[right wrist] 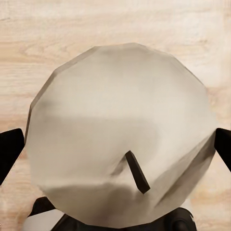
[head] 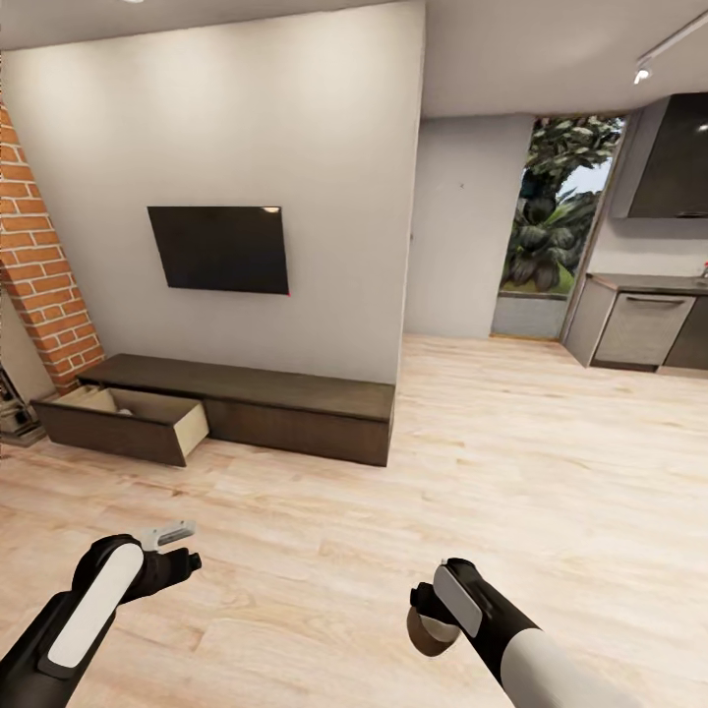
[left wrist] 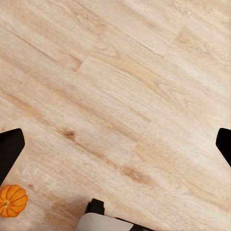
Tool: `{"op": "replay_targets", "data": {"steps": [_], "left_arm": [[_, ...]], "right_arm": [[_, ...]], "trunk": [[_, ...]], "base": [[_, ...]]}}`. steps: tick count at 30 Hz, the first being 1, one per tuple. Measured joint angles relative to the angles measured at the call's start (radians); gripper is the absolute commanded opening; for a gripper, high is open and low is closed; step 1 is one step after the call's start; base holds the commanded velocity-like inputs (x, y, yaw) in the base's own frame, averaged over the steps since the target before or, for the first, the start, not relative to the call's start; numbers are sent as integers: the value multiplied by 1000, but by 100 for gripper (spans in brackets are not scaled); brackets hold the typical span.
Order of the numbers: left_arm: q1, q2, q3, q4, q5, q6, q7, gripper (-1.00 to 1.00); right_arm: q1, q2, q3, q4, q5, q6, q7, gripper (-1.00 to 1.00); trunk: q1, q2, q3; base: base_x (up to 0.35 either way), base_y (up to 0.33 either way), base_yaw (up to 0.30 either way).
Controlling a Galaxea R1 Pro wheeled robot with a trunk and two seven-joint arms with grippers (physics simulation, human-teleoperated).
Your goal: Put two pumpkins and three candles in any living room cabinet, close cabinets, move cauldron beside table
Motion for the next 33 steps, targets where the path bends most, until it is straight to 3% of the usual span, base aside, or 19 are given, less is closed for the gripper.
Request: {"op": "replay_targets", "data": {"steps": [33], "left_arm": [[0, 0, 0, 2, 0, 0, 3, 100]], "right_arm": [[0, 2, 3, 0, 1, -1, -3, -100]], "trunk": [[0, 0, 19]], "base": [[331, 0, 263]]}}
